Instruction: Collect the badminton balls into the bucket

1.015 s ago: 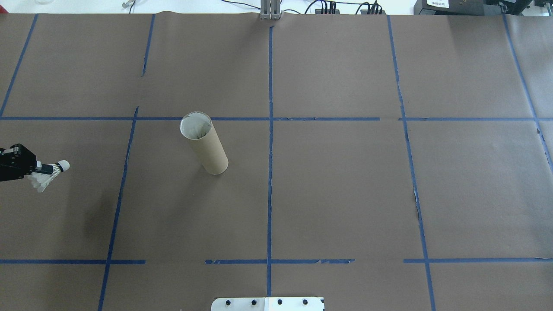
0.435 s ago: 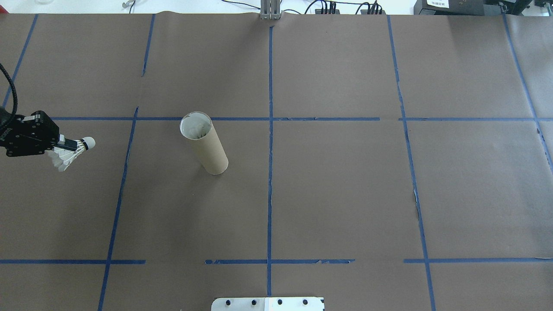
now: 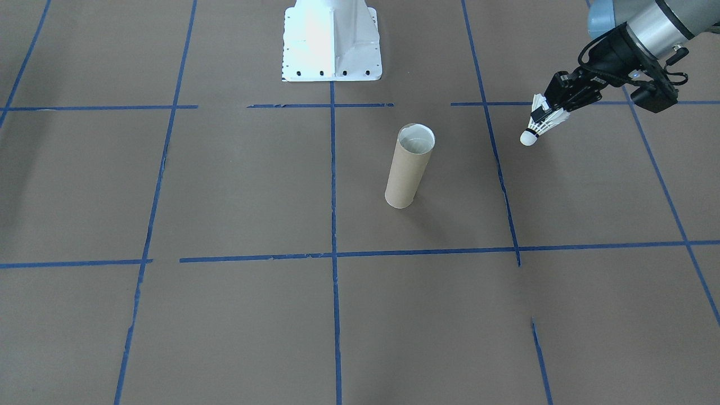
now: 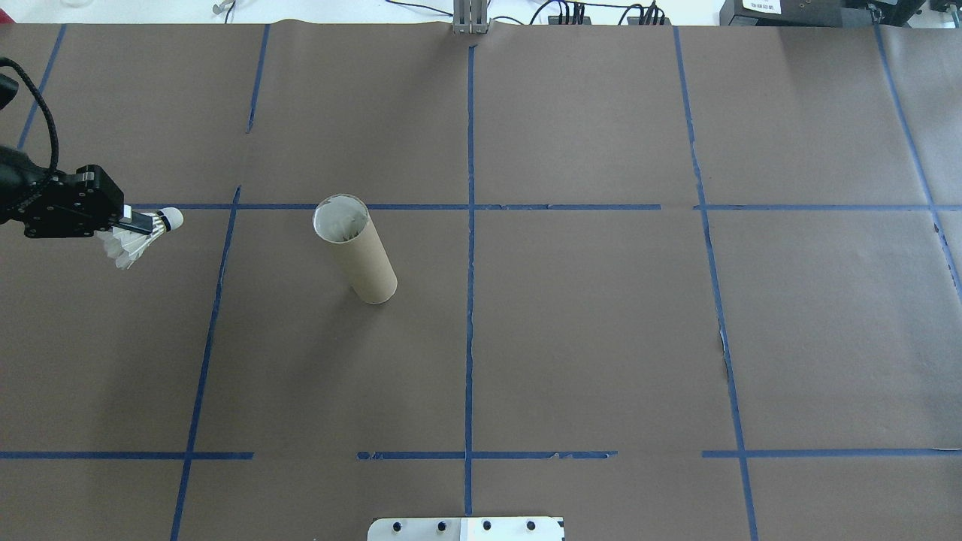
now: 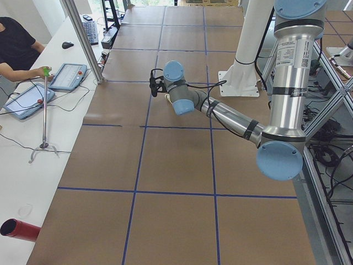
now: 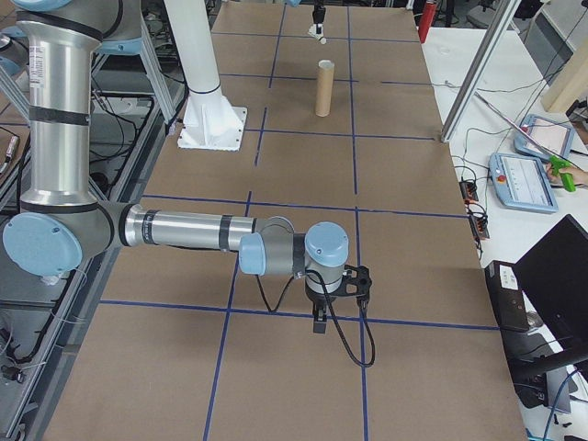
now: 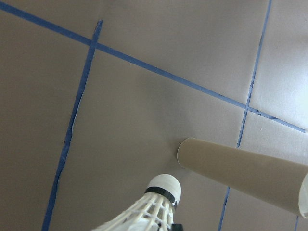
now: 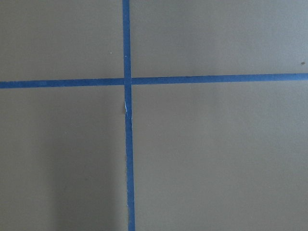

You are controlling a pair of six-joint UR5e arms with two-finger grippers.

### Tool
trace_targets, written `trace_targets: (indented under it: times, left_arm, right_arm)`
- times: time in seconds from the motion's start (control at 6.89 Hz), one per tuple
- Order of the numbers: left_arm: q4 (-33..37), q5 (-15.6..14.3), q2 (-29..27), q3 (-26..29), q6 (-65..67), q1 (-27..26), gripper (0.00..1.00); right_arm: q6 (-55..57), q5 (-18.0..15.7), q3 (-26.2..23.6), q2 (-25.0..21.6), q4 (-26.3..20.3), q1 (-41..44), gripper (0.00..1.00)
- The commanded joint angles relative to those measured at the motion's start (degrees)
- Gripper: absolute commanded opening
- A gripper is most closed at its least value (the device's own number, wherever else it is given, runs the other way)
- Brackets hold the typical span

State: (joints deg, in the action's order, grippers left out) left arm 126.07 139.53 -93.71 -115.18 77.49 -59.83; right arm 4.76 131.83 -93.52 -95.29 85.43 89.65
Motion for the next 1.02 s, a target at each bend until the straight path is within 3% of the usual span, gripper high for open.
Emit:
trace_targets:
  times: [0.0, 0.15, 0.44, 0.58, 0.73, 0.87]
  left_arm:
    - [-23.2, -5.5, -6.6, -9.0, -9.0, 0.2, 0.00]
    - [-37.2, -7.6, -13.1, -12.6, -12.0, 1.2, 0.00]
    - [-65.1, -18.2, -31.1, -13.7, -13.8, 7.9, 0.00]
    - [-73.2, -21.0, -38.2, -12.1, -15.1, 10.5, 0.00]
    - [-78.4, -21.5, -44.8, -7.7, -17.3, 11.4, 0.00]
    - [-82.1, -24.7, -50.7, -2.2, -18.4, 14.2, 0.00]
  right_arm:
    - [0.0, 0.0, 0.0, 0.0, 0.0, 0.0, 1.00]
    - [0.0, 0.0, 0.0, 0.0, 0.0, 0.0, 1.00]
    - [0.0, 0.0, 0.0, 0.0, 0.0, 0.0, 1.00]
    - [0.1, 0.0, 0.0, 0.0, 0.0, 0.0, 1.00]
    - [0.0, 0.0, 0.0, 0.0, 0.0, 0.0, 1.00]
    - [0.0, 0.0, 0.0, 0.0, 0.0, 0.0, 1.00]
